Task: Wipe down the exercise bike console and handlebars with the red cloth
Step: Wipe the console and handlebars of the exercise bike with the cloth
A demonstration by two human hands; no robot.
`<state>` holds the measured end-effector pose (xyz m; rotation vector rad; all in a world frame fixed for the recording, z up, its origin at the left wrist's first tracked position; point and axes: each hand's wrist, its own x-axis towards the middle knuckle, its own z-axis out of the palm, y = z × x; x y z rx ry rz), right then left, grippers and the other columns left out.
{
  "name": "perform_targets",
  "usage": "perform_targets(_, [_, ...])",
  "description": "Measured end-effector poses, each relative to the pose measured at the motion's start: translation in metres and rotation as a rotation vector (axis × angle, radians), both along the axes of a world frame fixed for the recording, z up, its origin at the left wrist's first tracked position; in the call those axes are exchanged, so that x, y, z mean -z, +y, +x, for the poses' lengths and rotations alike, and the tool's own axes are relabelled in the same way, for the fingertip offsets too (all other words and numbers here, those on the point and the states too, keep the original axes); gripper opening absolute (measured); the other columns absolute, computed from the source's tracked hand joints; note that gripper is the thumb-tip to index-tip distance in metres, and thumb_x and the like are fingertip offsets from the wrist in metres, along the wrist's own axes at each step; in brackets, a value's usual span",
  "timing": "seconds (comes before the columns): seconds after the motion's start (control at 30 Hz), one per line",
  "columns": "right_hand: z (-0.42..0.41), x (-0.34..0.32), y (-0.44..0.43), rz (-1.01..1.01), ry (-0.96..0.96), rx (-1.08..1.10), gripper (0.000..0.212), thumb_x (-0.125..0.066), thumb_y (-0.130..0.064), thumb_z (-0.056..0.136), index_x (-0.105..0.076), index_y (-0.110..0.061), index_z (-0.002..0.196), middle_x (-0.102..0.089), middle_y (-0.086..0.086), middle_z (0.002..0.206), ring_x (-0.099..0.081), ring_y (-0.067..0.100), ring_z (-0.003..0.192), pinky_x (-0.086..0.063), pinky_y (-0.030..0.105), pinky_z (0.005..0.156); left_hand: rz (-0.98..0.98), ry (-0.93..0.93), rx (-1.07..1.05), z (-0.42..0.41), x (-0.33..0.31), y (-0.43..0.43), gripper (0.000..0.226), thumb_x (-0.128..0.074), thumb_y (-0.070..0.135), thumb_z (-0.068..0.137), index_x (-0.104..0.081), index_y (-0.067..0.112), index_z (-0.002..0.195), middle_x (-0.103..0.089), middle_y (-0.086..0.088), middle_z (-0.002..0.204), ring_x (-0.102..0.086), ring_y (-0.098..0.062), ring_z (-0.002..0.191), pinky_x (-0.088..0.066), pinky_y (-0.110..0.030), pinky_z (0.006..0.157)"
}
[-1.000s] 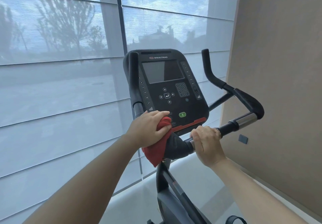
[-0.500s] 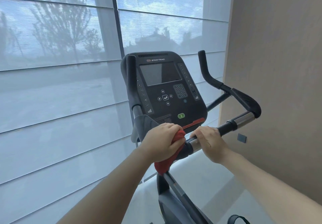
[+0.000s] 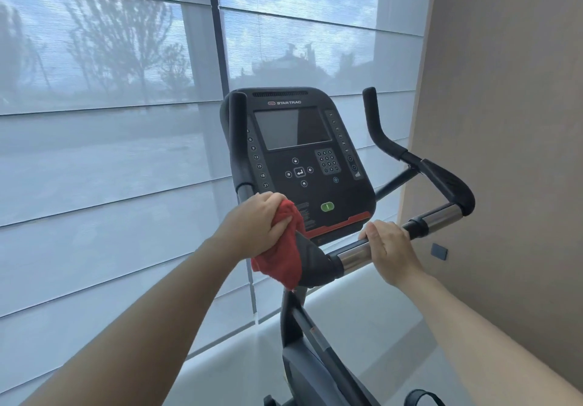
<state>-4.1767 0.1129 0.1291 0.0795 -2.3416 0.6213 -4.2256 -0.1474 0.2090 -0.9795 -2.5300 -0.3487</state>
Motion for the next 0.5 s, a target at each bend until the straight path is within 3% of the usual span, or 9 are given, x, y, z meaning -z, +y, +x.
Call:
perform_targets(0.2, [-0.002, 0.003, -0.002, 0.002, 0.099, 0.028, 0.056, -0.015, -0.040, 0.092, -0.055, -0.013, 0.062, -0.053, -0.003, 0.059, -0.044, 0.017, 0.064, -0.020, 0.026, 0.070, 0.070, -0.060, 0.060, 0.027, 0.022, 0.036, 0.024, -0.045, 0.039, 0.093, -0.056, 0.021, 0.105, -0.063, 0.003, 0.105, -0.055, -0.018, 0.099, -0.044, -0.033, 0.085])
perform_targets(0.5, [-0.002, 0.011, -0.009, -0.042, 0.120, 0.122, 0.044, -0.027, -0.024, 0.094, -0.050, -0.006, 0.062, -0.050, 0.004, 0.058, -0.043, 0.018, 0.060, -0.029, 0.028, 0.074, 0.103, 0.010, 0.147, 0.040, 0.033, 0.040, 0.027, -0.042, 0.040, 0.093, -0.052, 0.026, 0.113, -0.062, 0.008, 0.108, -0.054, -0.015, 0.100, -0.046, -0.033, 0.084])
